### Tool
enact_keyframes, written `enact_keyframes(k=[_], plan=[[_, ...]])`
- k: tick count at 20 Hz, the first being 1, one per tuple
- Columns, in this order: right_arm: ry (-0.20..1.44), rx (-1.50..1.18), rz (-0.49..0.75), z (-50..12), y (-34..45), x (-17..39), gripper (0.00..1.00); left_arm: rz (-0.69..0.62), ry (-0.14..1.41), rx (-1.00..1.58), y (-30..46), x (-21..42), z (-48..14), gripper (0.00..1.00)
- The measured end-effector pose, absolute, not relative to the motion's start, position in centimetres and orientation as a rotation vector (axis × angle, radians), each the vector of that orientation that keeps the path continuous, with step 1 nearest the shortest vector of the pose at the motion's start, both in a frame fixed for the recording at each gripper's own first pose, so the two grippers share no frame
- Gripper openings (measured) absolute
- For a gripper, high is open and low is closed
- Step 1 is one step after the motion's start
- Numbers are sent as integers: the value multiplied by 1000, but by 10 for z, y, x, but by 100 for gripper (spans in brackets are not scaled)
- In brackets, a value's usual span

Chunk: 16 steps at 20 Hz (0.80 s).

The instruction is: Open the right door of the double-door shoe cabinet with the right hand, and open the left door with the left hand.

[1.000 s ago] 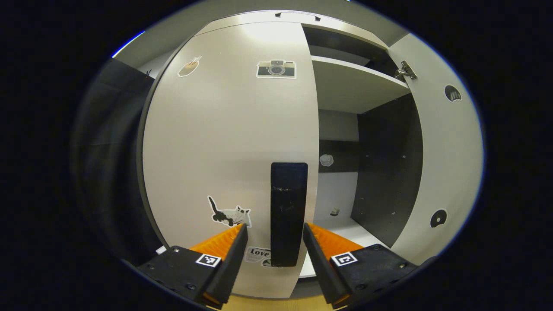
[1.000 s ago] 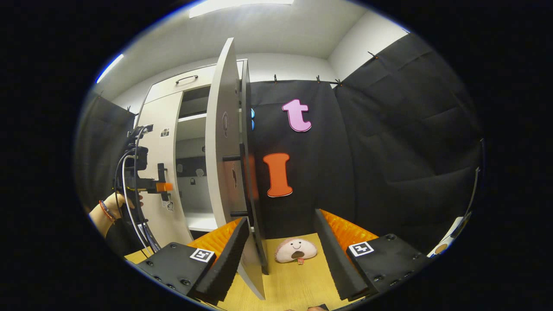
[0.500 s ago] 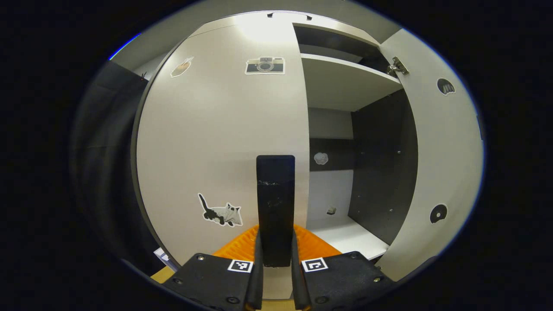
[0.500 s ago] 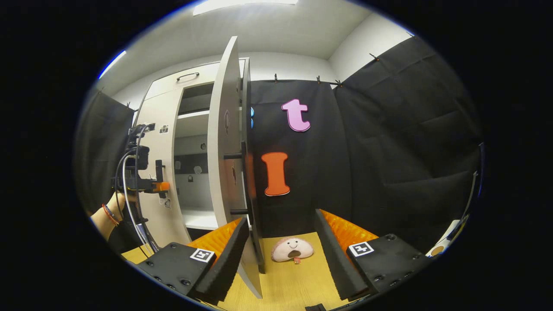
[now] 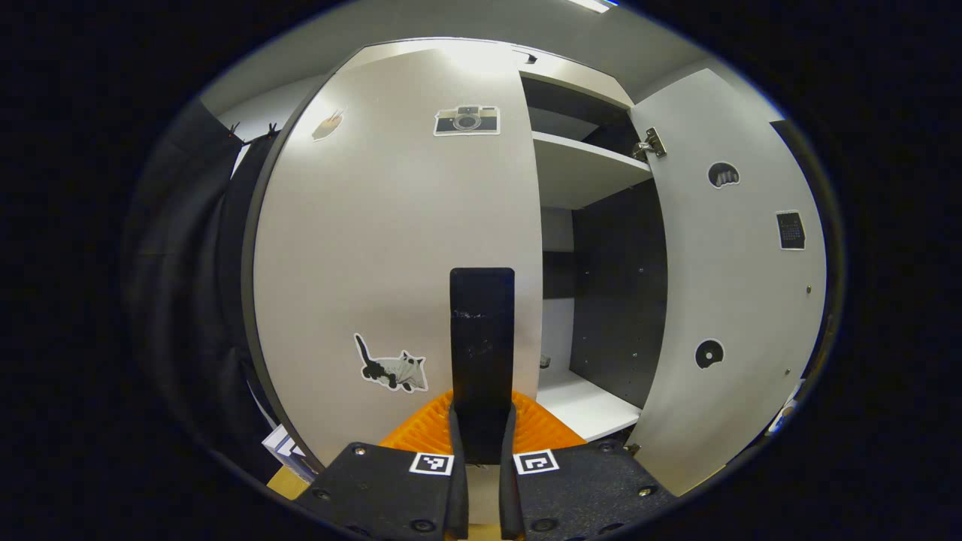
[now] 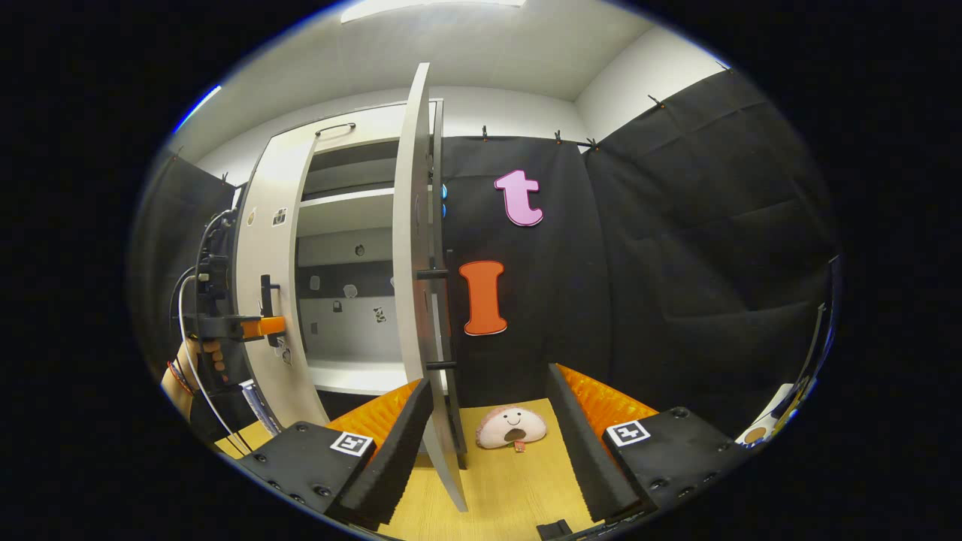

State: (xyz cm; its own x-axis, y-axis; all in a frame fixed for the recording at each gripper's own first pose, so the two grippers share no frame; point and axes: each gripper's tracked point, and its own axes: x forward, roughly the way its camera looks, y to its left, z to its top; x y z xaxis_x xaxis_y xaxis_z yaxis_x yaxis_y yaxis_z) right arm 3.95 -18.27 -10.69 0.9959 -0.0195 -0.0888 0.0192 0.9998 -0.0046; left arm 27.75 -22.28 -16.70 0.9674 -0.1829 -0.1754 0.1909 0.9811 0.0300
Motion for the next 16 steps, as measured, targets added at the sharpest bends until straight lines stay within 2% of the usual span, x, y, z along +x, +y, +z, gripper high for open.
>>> enact_keyframes(k=[5,6,16], plan=[[79,18,-28,-99,-173,25,97,-229,182,56,-220,272,-168,14],[81,19,-35,-100,-172,24,97,-234,181,59,-218,271,-167,12],[101,23,-7,-99,-137,16,97,-281,173,89,-207,260,-163,14]])
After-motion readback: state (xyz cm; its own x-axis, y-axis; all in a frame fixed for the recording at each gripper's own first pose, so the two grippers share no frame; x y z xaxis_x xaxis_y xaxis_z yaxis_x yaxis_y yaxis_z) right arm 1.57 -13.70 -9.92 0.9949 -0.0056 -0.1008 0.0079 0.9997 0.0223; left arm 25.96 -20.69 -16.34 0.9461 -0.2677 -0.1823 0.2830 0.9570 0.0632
